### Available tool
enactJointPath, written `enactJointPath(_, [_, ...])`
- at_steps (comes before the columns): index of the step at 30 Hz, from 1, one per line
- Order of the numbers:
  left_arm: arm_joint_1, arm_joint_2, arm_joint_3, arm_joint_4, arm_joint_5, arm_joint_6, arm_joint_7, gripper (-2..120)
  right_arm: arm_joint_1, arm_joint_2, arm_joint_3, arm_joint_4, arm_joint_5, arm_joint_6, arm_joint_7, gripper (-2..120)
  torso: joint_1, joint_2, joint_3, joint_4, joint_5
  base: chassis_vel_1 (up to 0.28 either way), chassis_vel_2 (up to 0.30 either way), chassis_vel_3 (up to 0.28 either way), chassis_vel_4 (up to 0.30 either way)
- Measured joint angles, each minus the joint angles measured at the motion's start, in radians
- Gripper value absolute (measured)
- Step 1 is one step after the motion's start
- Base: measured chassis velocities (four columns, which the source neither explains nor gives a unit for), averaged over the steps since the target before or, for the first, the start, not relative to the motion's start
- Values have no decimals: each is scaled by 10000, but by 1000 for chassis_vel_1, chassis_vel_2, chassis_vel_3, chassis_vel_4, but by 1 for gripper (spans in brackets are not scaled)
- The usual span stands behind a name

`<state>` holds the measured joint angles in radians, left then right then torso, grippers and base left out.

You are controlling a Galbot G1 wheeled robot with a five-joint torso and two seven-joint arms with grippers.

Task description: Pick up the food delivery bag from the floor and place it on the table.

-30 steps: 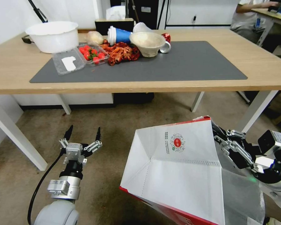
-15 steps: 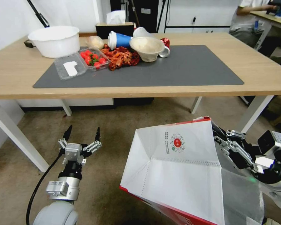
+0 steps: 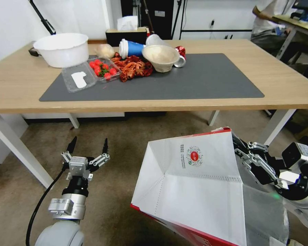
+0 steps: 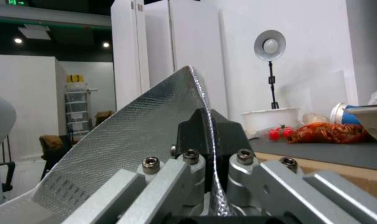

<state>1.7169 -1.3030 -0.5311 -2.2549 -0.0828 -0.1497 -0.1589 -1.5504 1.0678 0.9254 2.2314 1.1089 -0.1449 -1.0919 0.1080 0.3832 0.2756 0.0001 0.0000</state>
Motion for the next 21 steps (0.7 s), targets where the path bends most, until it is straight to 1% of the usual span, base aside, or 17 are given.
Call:
enactJointPath(5, [10,-19,6,0,22,-34,-23,100,-12,23,-19,-13,-21,0,-3,0,53,170,116,0,0,0,0,0,0])
enactJointPath(8, [10,-20,12,0,33,-50,-27,100,-35,37,-21,-12,-26,0,-4,0,116,362,246,1,0,0,0,0,0])
enactJointPath(21, [-51,-23,103,31,66,-70,-32,100,-127,55,32,36,-17,-3,-14,0,290,842,552,0,-1,0,0,0,0])
